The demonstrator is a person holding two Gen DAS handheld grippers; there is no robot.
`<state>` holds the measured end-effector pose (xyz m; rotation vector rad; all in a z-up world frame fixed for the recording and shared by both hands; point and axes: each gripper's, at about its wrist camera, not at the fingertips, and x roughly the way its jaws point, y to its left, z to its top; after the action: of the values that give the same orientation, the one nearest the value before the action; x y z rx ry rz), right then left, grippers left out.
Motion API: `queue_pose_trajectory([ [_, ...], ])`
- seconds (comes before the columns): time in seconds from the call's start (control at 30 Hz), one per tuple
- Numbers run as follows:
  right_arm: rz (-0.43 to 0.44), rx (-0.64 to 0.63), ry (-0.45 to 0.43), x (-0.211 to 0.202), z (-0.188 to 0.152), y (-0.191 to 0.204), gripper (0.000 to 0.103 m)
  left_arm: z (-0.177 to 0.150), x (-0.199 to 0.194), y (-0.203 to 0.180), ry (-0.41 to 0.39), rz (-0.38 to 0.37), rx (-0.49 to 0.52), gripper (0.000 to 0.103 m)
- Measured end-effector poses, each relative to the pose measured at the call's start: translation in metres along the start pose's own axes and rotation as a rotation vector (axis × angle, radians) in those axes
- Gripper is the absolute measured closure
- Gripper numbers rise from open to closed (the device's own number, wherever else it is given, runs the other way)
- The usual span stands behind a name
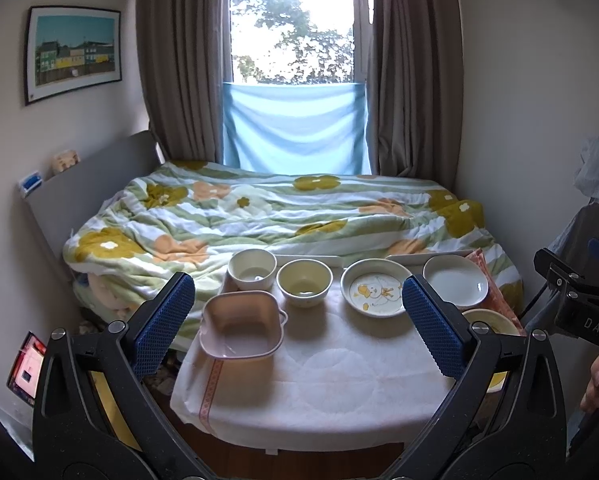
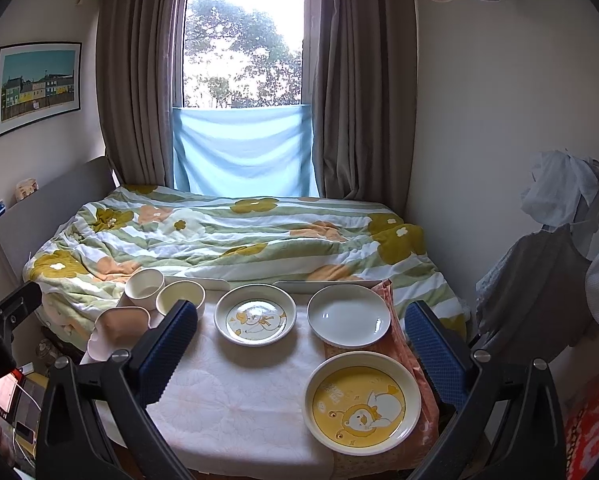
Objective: Organize plates and bowls
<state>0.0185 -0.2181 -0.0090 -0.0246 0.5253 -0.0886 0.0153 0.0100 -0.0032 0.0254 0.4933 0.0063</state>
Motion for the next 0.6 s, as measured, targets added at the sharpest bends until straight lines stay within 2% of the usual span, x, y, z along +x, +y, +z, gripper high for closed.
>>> queue_pose_trajectory([
  [0.6, 0.0, 0.001, 0.002, 0.002, 0.001, 0.0027, 0.0, 0.0001, 0.0002, -0.001, 0.001, 0.001, -0.001, 0.0],
])
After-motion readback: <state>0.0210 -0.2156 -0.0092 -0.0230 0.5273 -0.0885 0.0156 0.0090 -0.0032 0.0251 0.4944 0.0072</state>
